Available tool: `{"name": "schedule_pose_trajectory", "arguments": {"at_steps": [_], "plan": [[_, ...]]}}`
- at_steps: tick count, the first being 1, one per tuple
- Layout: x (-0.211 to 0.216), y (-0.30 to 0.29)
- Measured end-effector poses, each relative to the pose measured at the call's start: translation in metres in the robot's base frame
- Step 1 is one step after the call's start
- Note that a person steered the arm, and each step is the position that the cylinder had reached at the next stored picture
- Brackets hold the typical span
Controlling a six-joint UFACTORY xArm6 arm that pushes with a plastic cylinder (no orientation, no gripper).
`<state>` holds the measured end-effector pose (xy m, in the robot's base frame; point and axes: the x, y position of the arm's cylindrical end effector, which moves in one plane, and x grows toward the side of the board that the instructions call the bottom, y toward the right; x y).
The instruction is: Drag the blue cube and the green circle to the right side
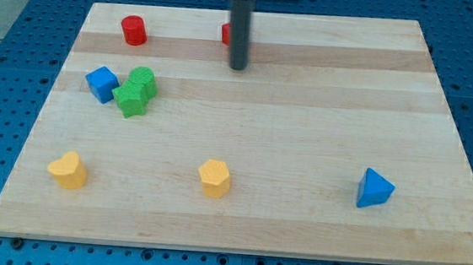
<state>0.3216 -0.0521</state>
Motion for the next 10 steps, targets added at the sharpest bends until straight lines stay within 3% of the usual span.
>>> {"name": "schedule_pose_trajectory", "arguments": {"at_steps": [2, 3, 5, 10], "plan": [[0.000, -0.169], [0.001, -0.209], [0.033, -0.205], [0.031, -0.205]]}}
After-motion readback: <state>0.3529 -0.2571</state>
